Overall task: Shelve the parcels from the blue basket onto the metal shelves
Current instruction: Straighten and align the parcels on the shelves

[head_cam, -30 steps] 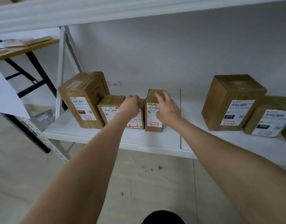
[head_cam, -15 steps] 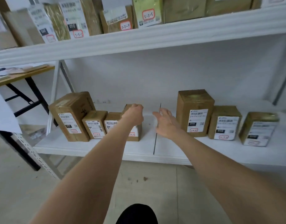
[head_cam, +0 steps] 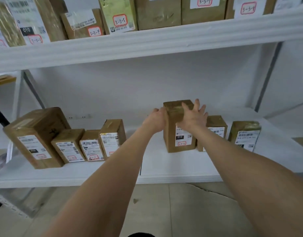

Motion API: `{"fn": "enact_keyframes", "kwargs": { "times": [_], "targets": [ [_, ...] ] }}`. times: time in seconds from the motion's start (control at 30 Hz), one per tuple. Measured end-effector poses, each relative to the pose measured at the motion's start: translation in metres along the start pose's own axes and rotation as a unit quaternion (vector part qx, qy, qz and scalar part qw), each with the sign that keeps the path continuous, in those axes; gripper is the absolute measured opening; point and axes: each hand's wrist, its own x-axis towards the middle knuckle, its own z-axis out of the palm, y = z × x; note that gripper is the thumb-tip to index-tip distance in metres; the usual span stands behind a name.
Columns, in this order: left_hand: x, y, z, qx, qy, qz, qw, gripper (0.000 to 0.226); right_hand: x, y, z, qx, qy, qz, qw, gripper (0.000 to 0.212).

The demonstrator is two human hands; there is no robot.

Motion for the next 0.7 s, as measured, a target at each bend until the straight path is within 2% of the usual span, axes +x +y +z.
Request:
{"fn": "enact_keyframes", "kwargs": {
  "times": [0.1,0.2,0.27,0.37,0.43,0.5,0.57,0.63,0.7],
  "targets": [
    [0.017,0.007,0.005,-0.044,-0.013,-0.021,0.999,0.051,0.005,0.007,0.005,0.041,-0.037,0.001,0.998,0.074],
    [0.02,0.002,0.006,-0.134,-0.028,-0.022,0.99,0.041,-0.001,-0.003,0.007,0.05,-0.009,-0.009,0.999,0.059],
    [0.019,-0.011,0.003,-0.146,-0.015,-0.051,0.988,0.037,-0.004,-0.012,0.008,0.071,-0.002,-0.026,0.997,0.053],
    [0.016,-0.032,-0.008,-0.088,0.004,-0.117,0.989,0.037,-0.005,-0.014,0.009,0.131,-0.008,-0.062,0.989,0.053],
    [0.013,-0.034,-0.015,0.002,0.009,-0.15,0.989,0.049,-0.005,-0.001,0.01,0.114,0.011,-0.065,0.991,0.063],
    [0.013,-0.025,-0.018,0.059,0.033,-0.132,0.989,0.069,-0.003,0.021,0.013,0.025,0.017,-0.039,0.999,0.077],
    [0.021,-0.007,-0.015,0.082,0.04,-0.079,0.993,0.082,0.0,0.045,0.017,-0.051,0.001,0.015,0.999,0.086],
    [0.031,0.008,-0.005,0.123,0.01,-0.043,0.991,0.089,0.005,0.064,0.022,-0.098,-0.019,0.049,0.994,0.086],
    [0.038,0.016,0.007,0.165,-0.02,-0.038,0.985,0.089,0.008,0.072,0.028,-0.112,-0.049,0.065,0.99,0.076]
  ]
}}
